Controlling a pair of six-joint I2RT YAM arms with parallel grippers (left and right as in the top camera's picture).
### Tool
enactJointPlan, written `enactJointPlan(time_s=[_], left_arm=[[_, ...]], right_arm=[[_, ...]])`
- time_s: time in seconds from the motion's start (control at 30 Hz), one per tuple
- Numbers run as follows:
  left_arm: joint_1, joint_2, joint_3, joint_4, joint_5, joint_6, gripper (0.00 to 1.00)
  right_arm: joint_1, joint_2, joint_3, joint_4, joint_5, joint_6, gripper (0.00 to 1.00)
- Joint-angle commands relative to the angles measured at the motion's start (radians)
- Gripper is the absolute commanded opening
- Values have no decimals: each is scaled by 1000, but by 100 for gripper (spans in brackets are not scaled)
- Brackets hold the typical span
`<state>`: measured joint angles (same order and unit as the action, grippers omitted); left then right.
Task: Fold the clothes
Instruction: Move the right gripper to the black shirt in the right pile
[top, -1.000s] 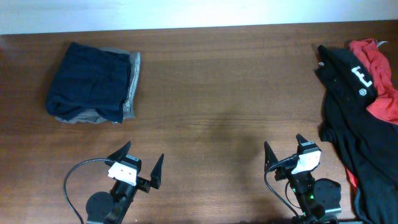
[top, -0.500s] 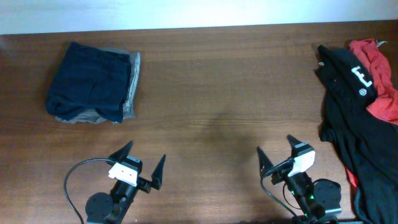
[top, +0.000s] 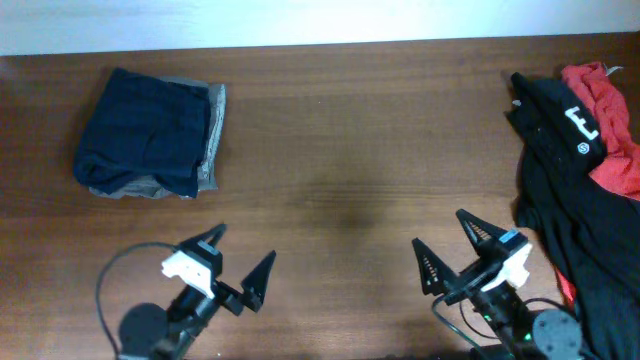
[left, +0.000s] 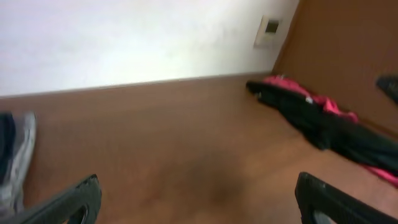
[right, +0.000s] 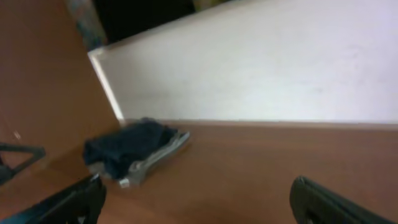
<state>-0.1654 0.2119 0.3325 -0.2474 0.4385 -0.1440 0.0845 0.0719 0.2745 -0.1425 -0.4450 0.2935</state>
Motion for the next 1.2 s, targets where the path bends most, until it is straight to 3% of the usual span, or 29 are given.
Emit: enactJointPlan(time_s=[0.0, 0.07, 0.23, 0.4, 0.47, 0.77, 0.87, 1.07, 1.17], left_arm=[[-4, 254, 250, -130, 0, 78, 99], [-4, 488, 460, -285, -40, 184, 99], [-4, 926, 871, -538, -147, 210, 99], [-4, 1173, 1127, -642, -71, 209, 99], [-4, 1214, 1165, -647, -29, 209, 99], [-4, 1219, 1167, -683, -23, 209, 99], [-4, 1219, 1167, -708, -23, 209, 99], [-5, 1219, 1167, -719, -23, 209, 99], [-5, 1219, 1167, -719, -23, 209, 99]], right_arm=[[-6, 145, 163, -141, 95, -86, 99], [-6, 310, 282, -239, 192, -165, 99], [-8, 699, 577, -414, 381, -167, 99], [-6, 1091, 922, -716, 275, -171, 99], [-32, 1258, 1003, -745, 375, -146, 99], [-290, 1806, 1485, -763, 402, -73, 100], [-382, 1997, 1644, -701, 404, -49, 95], [-480, 2210, 1663, -449, 403, -61, 100], [-497, 2256, 1663, -416, 401, -79, 99]])
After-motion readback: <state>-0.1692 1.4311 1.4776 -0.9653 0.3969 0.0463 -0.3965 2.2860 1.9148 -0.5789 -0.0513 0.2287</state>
